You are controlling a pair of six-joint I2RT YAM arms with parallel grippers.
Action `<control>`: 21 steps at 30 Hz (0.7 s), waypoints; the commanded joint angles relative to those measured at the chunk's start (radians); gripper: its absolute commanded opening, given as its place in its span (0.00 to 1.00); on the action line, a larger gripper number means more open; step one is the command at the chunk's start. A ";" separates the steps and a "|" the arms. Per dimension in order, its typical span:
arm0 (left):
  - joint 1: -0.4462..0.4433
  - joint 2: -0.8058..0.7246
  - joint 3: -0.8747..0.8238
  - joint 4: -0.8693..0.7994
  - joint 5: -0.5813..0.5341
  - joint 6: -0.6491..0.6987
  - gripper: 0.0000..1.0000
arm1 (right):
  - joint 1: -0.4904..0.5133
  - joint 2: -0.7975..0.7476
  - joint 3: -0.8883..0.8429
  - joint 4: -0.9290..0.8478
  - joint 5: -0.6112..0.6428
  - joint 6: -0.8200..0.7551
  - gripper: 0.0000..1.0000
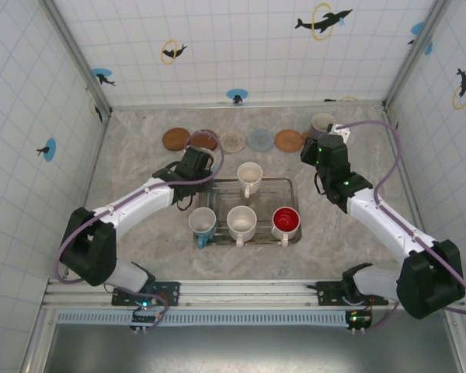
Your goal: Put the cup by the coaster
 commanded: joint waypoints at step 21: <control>0.214 0.180 0.290 0.068 0.036 0.080 0.00 | -0.032 0.058 -0.013 0.094 -0.080 0.015 0.53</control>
